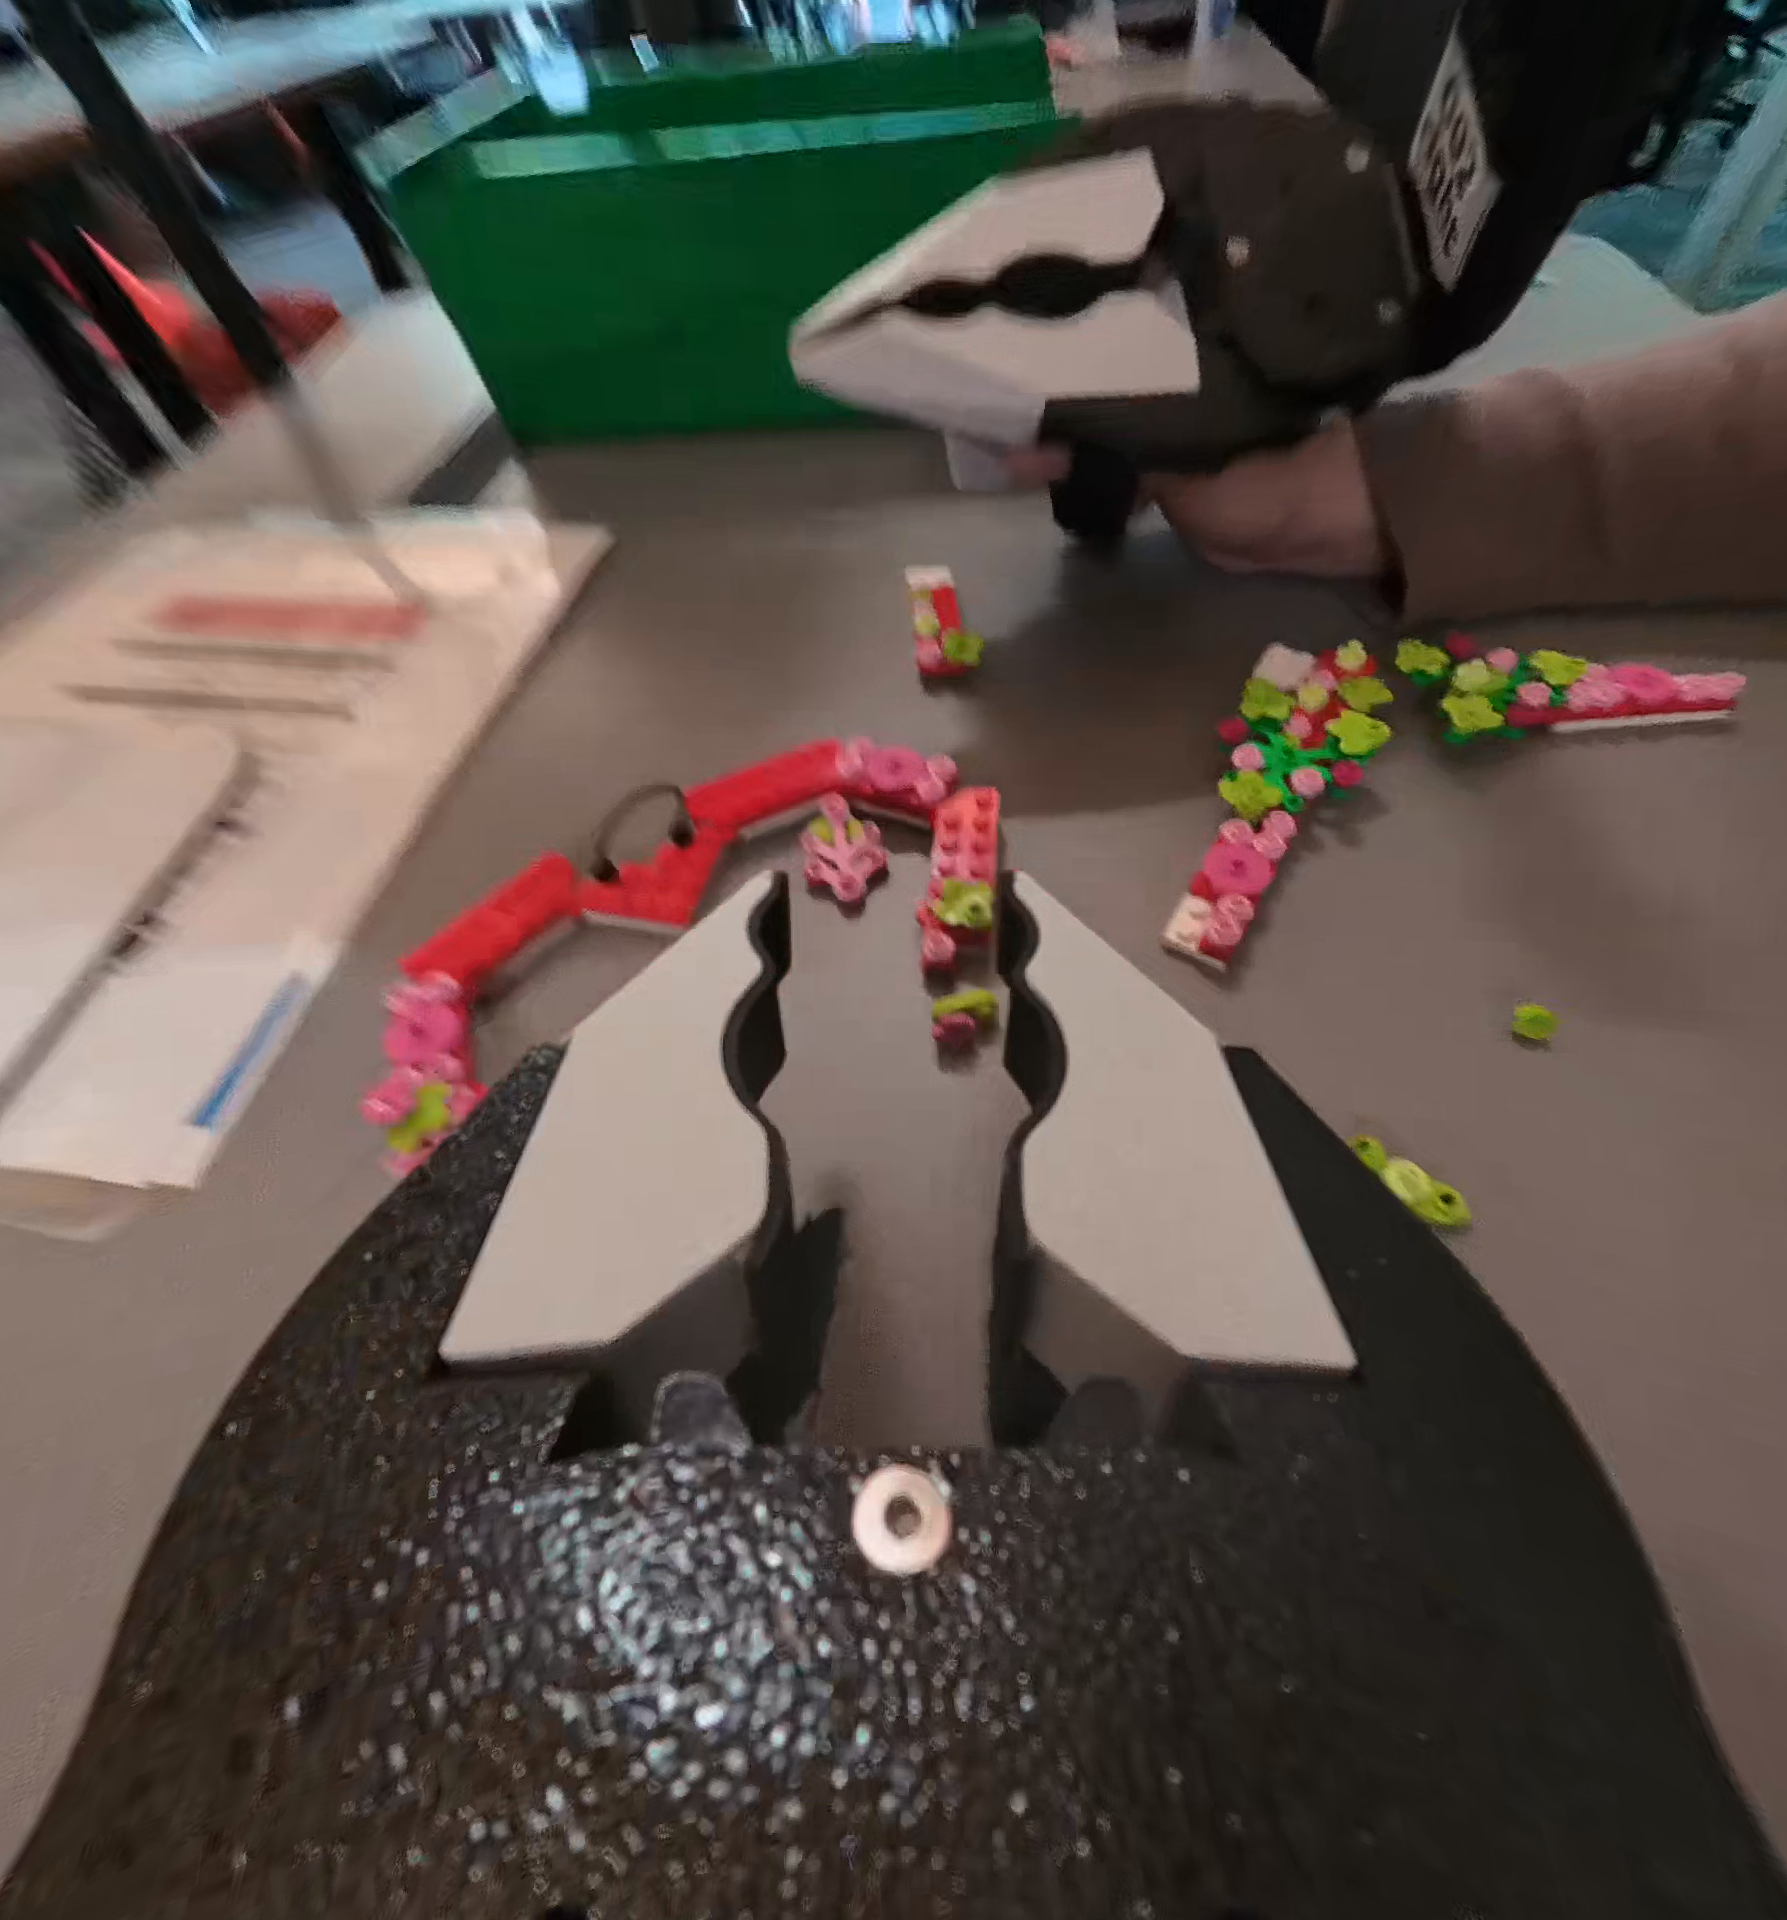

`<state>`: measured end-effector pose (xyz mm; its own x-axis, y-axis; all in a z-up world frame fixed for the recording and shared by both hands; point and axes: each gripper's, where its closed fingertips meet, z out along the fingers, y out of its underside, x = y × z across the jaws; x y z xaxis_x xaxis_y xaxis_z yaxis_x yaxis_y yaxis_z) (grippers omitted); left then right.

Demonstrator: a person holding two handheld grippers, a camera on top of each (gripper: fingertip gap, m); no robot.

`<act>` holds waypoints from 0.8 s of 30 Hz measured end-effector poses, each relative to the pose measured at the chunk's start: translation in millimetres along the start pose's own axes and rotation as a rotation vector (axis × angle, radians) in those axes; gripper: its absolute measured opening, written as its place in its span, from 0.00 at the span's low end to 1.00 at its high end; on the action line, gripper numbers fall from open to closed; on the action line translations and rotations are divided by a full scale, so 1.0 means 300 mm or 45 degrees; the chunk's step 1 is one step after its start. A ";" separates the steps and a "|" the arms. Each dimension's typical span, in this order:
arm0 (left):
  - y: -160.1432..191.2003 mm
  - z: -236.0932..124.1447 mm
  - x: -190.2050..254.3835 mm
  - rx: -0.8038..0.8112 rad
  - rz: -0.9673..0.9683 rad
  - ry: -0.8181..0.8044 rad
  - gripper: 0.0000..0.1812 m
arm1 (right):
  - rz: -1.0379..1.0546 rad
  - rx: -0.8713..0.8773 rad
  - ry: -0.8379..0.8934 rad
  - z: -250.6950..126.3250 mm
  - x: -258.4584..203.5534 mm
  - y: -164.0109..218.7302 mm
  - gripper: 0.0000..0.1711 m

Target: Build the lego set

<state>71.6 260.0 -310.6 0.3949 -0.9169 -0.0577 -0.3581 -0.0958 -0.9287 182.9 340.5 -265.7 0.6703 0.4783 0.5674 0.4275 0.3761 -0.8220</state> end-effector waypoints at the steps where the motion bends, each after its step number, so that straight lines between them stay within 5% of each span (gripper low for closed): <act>1: 0.028 0.008 0.009 -0.060 -0.078 0.049 0.23 | -0.001 -0.001 0.000 0.000 0.000 0.000 0.00; 3: 0.070 0.021 -0.007 -0.154 -0.194 0.047 0.28 | -0.004 -0.001 0.000 0.001 -0.001 0.000 0.00; 10: 0.102 0.022 0.028 -0.236 -0.203 0.139 0.15 | -0.015 -0.003 -0.004 0.001 -0.005 -0.001 0.00; 16: 0.128 0.034 0.047 -0.312 -0.150 0.153 0.15 | -0.021 -0.005 -0.013 0.003 -0.010 0.000 0.00; 24: 0.018 0.057 -0.009 -0.111 -0.363 0.064 0.14 | -0.043 -0.013 -0.032 0.008 -0.025 0.001 0.00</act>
<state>83.2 268.6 -321.8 0.4481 -0.8662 0.2211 -0.3110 -0.3829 -0.8699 176.6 339.1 -270.1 0.6400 0.4855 0.5956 0.4557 0.3843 -0.8029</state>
